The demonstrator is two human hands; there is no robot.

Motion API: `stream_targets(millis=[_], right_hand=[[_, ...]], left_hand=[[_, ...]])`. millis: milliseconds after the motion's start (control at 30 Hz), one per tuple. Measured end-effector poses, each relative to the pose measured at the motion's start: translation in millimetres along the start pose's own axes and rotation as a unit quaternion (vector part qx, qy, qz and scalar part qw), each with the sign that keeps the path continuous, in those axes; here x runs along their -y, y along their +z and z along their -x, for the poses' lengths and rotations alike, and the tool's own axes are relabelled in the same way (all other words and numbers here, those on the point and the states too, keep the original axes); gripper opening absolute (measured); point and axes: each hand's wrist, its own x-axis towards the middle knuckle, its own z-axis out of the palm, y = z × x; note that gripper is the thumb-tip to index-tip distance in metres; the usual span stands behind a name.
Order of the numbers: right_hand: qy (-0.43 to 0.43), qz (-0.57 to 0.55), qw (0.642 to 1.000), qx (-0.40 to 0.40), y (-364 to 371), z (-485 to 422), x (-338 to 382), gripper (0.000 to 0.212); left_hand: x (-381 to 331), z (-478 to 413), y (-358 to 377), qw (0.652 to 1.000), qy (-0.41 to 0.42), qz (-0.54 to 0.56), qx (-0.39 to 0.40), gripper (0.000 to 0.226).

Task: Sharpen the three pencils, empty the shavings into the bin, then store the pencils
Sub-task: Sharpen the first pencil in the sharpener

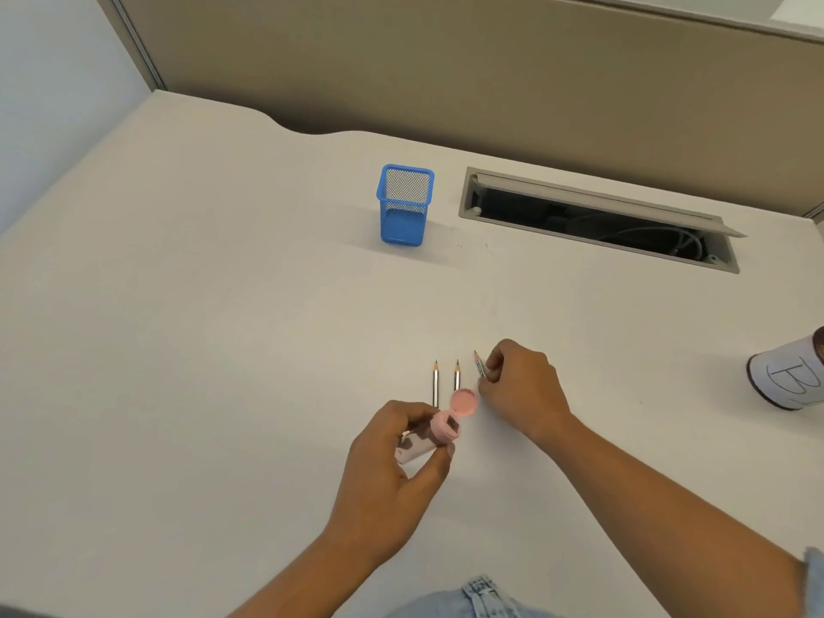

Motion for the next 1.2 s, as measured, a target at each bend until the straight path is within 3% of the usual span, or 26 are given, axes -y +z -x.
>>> stream_targets(millis=[133, 267, 433, 600, 867, 1200], right_hand=[[0.033, -0.033, 0.999, -0.024, -13, 4, -2, 0.014], [0.046, -0.238, 0.97, -0.034, -48, 33, -1, 0.013], [-0.021, -0.327, 0.945, -0.014, -94, 106, 9, 0.016], [-0.1, -0.309, 0.946, 0.0, -108, 160, 17, 0.02], [-0.175, -0.219, 0.958, -0.058, -110, 189, 21, 0.025], [-0.245, -0.09, 0.961, -0.091, -119, 206, 19, 0.024]], left_hand=[[-1, -2, -6, 1.0, -0.016, 0.009, -0.012, 0.023], [-6, -2, -11, 0.999, -0.017, 0.005, -0.026, 0.027], [-17, 1, -11, 1.0, 0.001, -0.003, -0.03, 0.033], [-33, 10, -7, 0.999, 0.039, -0.004, -0.028, 0.03], [-54, 27, -6, 0.994, 0.106, -0.008, -0.028, 0.017], [-61, 33, 1, 0.983, 0.171, -0.061, -0.004, 0.022]])
